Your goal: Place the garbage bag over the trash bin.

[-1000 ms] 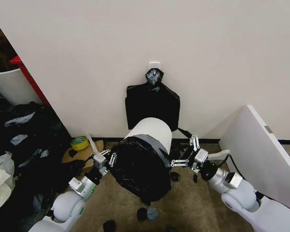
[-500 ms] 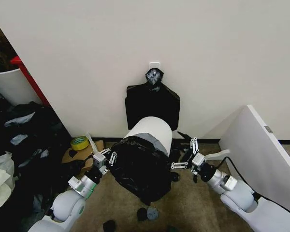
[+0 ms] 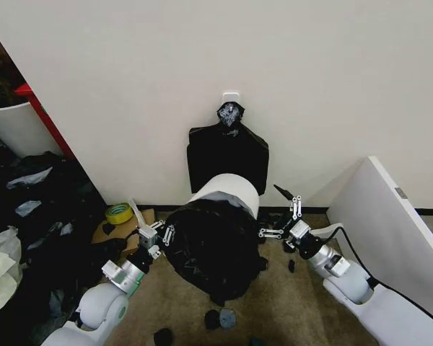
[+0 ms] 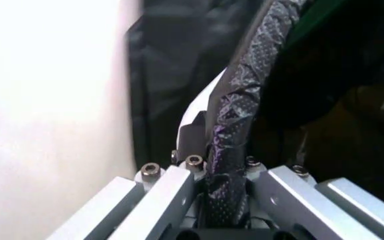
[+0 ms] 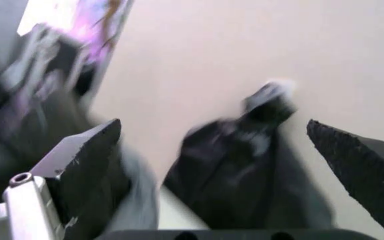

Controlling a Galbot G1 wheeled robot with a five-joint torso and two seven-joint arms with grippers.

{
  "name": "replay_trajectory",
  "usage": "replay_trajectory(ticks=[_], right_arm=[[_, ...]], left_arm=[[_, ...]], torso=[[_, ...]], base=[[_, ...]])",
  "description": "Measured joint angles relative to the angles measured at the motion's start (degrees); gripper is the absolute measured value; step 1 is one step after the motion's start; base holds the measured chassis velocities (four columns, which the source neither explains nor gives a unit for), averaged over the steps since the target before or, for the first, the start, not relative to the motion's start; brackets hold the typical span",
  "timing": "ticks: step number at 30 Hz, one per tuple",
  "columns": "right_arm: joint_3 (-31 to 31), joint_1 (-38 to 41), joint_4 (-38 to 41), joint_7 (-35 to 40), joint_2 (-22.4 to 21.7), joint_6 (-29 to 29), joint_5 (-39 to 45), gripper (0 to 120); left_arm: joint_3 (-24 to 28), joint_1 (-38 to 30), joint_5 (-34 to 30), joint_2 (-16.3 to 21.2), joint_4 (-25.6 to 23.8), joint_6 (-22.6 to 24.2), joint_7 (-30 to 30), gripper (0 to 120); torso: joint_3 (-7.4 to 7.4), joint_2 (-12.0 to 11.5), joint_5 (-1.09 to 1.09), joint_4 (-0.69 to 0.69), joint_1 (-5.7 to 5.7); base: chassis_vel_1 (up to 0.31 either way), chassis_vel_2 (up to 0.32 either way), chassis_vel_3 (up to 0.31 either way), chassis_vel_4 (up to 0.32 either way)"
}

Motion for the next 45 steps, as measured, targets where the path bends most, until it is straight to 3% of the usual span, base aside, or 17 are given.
replay_trajectory(ticks=[2, 3, 6, 9, 10, 11, 14, 17, 18, 21, 23, 26, 30, 40, 45], right_arm=[[-0.1, -1.0, 3.9, 7.1, 1.2, -3.5, 1.4, 100], [-0.1, -1.0, 3.9, 7.1, 1.2, -3.5, 1.4, 100], [-1.2, -3.7, 10.8, 12.7, 1.5, -7.8, 6.7, 100], [-2.4, -7.0, 15.2, 11.0, 0.9, -8.7, 10.4, 100], [-2.4, -7.0, 15.2, 11.0, 0.9, -8.7, 10.4, 100], [-2.6, -7.6, 15.5, 10.0, 0.8, -8.6, 10.8, 100], [-3.0, -9.0, 15.5, 4.2, 0.7, -6.5, 11.2, 100], [-3.1, -9.2, 14.4, 0.9, 0.8, -5.0, 11.1, 100], [-3.1, -9.2, 14.4, 0.9, 0.8, -5.0, 11.1, 100], [-2.9, -9.2, 10.8, -5.2, 0.8, -1.9, 9.7, 100], [-2.4, -9.1, 8.0, -9.1, 1.2, 0.2, 7.0, 100], [-2.5, -9.0, 6.7, -9.7, 1.5, 0.3, 4.4, 100], [-4.2, -8.9, 5.8, -5.0, 2.9, -2.1, 2.1, 100], [-6.9, -6.2, 7.6, 11.3, 7.7, -13.5, 6.7, 100], [-6.7, -5.8, 6.4, 13.2, 8.2, -14.7, 6.3, 100]], left_arm=[[0.3, -0.1, -3.0, -0.3, -1.7, 6.2, -3.8, 0], [0.3, -0.1, -3.0, -0.3, -1.7, 6.2, -3.8, 0], [0.2, -0.7, -11.8, -0.9, -5.3, 18.4, -11.5, 0], [-1.7, -2.7, -24.8, -2.6, -9.0, 33.1, -22.7, 0], [-1.7, -2.7, -24.8, -2.6, -9.0, 33.1, -22.7, 0], [-2.4, -3.3, -28.0, -3.2, -9.5, 36.2, -25.3, 0], [-7.5, -6.2, -45.6, -6.7, -9.8, 48.5, -35.8, 0], [-11.7, -7.7, -57.1, -8.8, -8.9, 53.5, -41.8, 0], [-11.7, -7.7, -57.1, -8.8, -8.9, 53.5, -41.8, 0], [-18.4, -8.6, -71.3, -11.3, -7.1, 57.2, -48.9, 0], [-20.2, -8.3, -73.8, -11.7, -6.5, 57.3, -49.7, 0], [-20.3, -8.1, -73.9, -11.7, -6.4, 57.2, -49.6, 0], [-19.5, -8.3, -73.0, -11.7, -6.6, 56.9, -48.5, 0], [-15.8, -8.2, -69.2, -11.9, -8.0, 56.4, -45.5, 0], [-15.5, -8.0, -68.8, -12.0, -8.5, 56.3, -44.9, 0]], torso=[[0.0, 0.0, 0.01, 0.01, 0.0], [0.0, 0.0, 0.01, 0.01, 0.0], [0.0, 0.0, 0.0, 0.01, 0.0], [-0.01, 0.0, 0.0, -0.02, 0.0], [-0.01, 0.0, 0.0, -0.02, 0.0], [-0.01, 0.0, 0.0, -0.02, 0.0], [0.0, 0.0, 0.0, 0.0, 0.0], [0.0, 0.0, 0.01, -0.02, 0.0], [0.0, 0.0, 0.01, -0.02, 0.0], [0.0, 0.0, -0.01, 0.0, 0.0], [0.0, 0.0, 0.02, 0.02, 0.0], [0.0, 0.0, 0.0, 0.01, 0.0], [0.0, 0.0, 0.01, -0.01, 0.0], [0.0, 0.0, 0.0, 0.0, 0.0], [0.0, 0.0, 0.0, 0.0, 0.0]], base=[[0.0, 0.0, 0.0, 0.0], [0.0, 0.0, 0.0, 0.0], [0.0, 0.0, 0.0, 0.0], [0.0, 0.0, 0.0, 0.0], [0.0, 0.0, 0.0, 0.0], [0.0, 0.0, 0.0, 0.0], [0.0, 0.0, 0.0, 0.0], [0.0, 0.0, 0.0, 0.0], [0.0, 0.0, 0.0, 0.0], [0.0, 0.0, 0.0, 0.0], [0.0, 0.0, 0.0, 0.0], [0.0, 0.0, 0.0, 0.0], [0.0, 0.0, 0.0, 0.0], [0.0, 0.0, 0.0, 0.0], [0.0, 0.0, 0.0, 0.0]])
